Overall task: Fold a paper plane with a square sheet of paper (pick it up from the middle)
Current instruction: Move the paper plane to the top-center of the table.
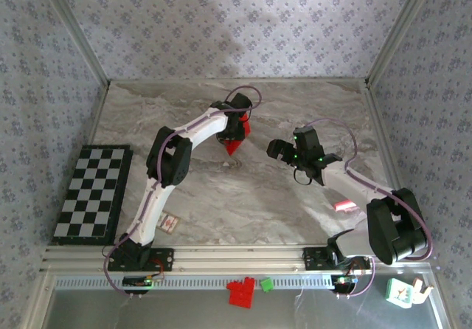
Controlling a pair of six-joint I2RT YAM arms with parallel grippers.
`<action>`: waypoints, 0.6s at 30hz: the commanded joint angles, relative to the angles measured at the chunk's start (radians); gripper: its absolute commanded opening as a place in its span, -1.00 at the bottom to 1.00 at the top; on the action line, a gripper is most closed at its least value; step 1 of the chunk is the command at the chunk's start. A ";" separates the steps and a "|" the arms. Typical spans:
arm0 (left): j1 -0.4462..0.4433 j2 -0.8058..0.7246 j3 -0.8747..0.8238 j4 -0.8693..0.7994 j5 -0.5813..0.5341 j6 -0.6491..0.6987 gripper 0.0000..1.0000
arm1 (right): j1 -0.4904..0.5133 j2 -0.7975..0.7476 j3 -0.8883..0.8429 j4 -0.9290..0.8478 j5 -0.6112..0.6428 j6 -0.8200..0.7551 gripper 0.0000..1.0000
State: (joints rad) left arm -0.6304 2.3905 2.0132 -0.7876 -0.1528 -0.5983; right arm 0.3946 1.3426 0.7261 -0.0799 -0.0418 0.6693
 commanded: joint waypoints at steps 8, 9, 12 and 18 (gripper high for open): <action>-0.002 0.068 0.014 -0.098 -0.042 -0.111 -0.01 | -0.007 0.003 -0.009 -0.016 -0.006 0.012 1.00; -0.002 0.072 0.020 -0.099 -0.044 -0.107 0.00 | -0.007 0.004 -0.010 -0.015 -0.006 0.012 1.00; 0.000 0.080 0.039 -0.101 -0.040 -0.085 0.03 | -0.007 0.003 -0.010 -0.016 -0.004 0.012 1.00; -0.001 0.075 0.068 -0.089 -0.021 -0.036 0.00 | -0.009 0.004 -0.011 -0.016 -0.001 0.013 1.00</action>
State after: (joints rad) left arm -0.6350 2.4180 2.0651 -0.8299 -0.1799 -0.6636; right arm 0.3939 1.3426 0.7242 -0.0803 -0.0418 0.6697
